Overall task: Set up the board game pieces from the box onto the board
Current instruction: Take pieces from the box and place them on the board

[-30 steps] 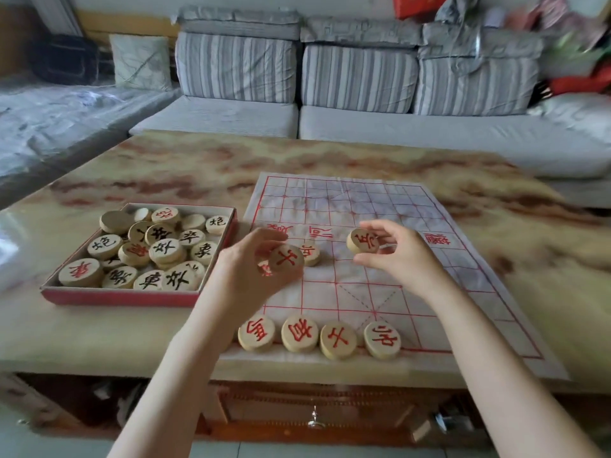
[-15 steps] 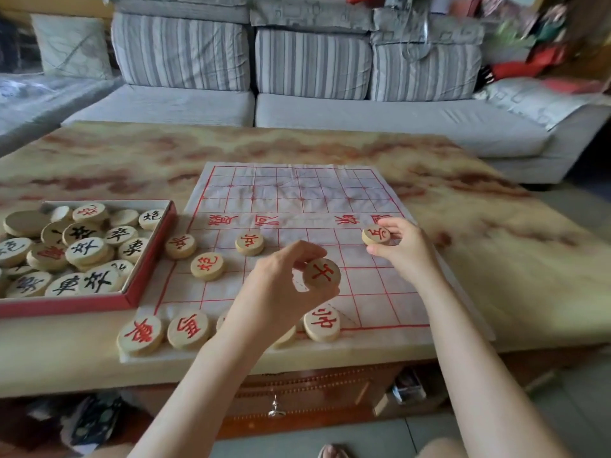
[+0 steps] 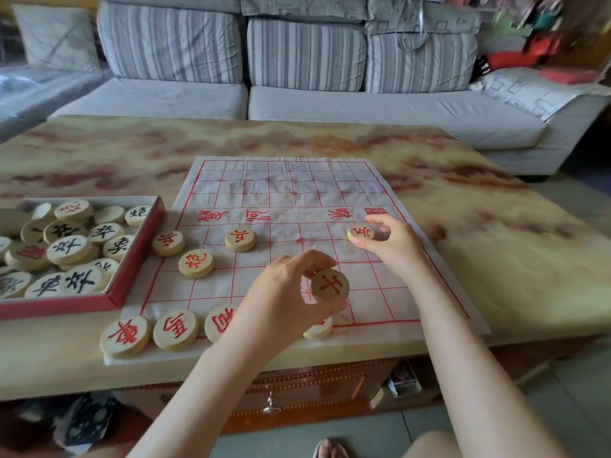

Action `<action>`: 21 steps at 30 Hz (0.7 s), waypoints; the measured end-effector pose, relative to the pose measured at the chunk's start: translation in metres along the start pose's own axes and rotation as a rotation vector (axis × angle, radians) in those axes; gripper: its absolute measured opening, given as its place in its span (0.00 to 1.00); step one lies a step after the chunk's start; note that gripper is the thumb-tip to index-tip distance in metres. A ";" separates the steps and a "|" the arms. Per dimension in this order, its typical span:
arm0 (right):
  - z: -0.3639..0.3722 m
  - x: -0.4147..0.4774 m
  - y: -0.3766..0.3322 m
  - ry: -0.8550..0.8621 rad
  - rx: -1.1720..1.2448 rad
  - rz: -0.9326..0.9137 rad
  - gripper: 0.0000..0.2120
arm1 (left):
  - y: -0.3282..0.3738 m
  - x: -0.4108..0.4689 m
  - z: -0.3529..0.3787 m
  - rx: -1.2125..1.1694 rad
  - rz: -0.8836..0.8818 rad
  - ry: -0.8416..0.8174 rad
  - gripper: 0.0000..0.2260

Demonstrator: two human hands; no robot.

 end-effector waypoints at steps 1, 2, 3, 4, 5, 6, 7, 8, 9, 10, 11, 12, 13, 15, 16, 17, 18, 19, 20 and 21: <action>-0.003 -0.002 -0.003 0.009 0.026 -0.014 0.24 | 0.004 -0.001 0.002 0.018 0.019 -0.005 0.20; -0.006 -0.004 -0.005 0.013 0.055 -0.031 0.23 | 0.008 -0.003 0.004 0.030 0.042 -0.009 0.20; -0.007 -0.007 -0.007 0.012 0.078 -0.043 0.22 | 0.012 -0.004 0.007 0.037 0.065 -0.015 0.20; -0.008 -0.010 -0.008 0.007 0.091 -0.049 0.21 | 0.016 -0.005 0.010 0.042 0.086 -0.026 0.20; -0.007 -0.014 -0.009 0.000 0.100 -0.052 0.20 | 0.019 -0.006 0.015 0.047 0.103 -0.041 0.20; -0.006 -0.017 -0.009 -0.010 0.106 -0.053 0.19 | 0.021 -0.006 0.019 0.057 0.113 -0.056 0.20; -0.006 -0.021 -0.009 -0.018 0.111 -0.056 0.19 | 0.022 -0.006 0.023 0.070 0.119 -0.065 0.21; -0.006 -0.023 -0.009 -0.021 0.113 -0.061 0.19 | 0.022 -0.006 0.027 0.083 0.121 -0.065 0.21; -0.007 -0.025 -0.009 -0.019 0.114 -0.069 0.18 | 0.022 -0.006 0.029 0.100 0.125 -0.055 0.22; -0.009 -0.027 -0.010 -0.012 0.115 -0.078 0.18 | 0.023 -0.006 0.031 0.125 0.135 -0.039 0.22; -0.011 -0.028 -0.011 -0.001 0.119 -0.089 0.18 | 0.023 -0.006 0.033 0.158 0.149 -0.023 0.23; -0.014 -0.030 -0.012 0.015 0.123 -0.100 0.18 | 0.024 -0.006 0.035 0.190 0.161 -0.007 0.23; -0.017 -0.031 -0.013 0.033 0.125 -0.109 0.17 | 0.023 -0.006 0.037 0.208 0.164 0.007 0.23; -0.022 -0.033 -0.016 0.059 0.126 -0.122 0.17 | 0.022 -0.005 0.038 0.219 0.160 0.026 0.25; -0.023 -0.035 -0.018 0.062 0.128 -0.129 0.17 | 0.022 -0.005 0.038 0.237 0.166 0.026 0.26; -0.022 -0.036 -0.020 0.060 0.132 -0.136 0.17 | 0.023 -0.005 0.039 0.262 0.176 0.021 0.28; -0.022 -0.037 -0.023 0.057 0.136 -0.144 0.17 | 0.023 -0.005 0.039 0.281 0.184 0.016 0.29; -0.020 -0.038 -0.026 0.052 0.143 -0.154 0.17 | 0.022 -0.005 0.037 0.284 0.184 0.015 0.30; -0.018 -0.039 -0.030 0.043 0.150 -0.165 0.16 | 0.021 -0.004 0.034 0.273 0.174 0.021 0.30; -0.014 -0.041 -0.033 0.025 0.158 -0.175 0.16 | 0.019 -0.003 0.028 0.247 0.153 0.035 0.28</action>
Point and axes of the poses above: each hand's wrist, its own x-axis towards the middle knuckle, its own z-axis out of the palm, y = z × x, the point moved 8 cm from there along x, towards the middle knuckle, and after that the axes turned 9 degrees about x, right-handed, at the moved point
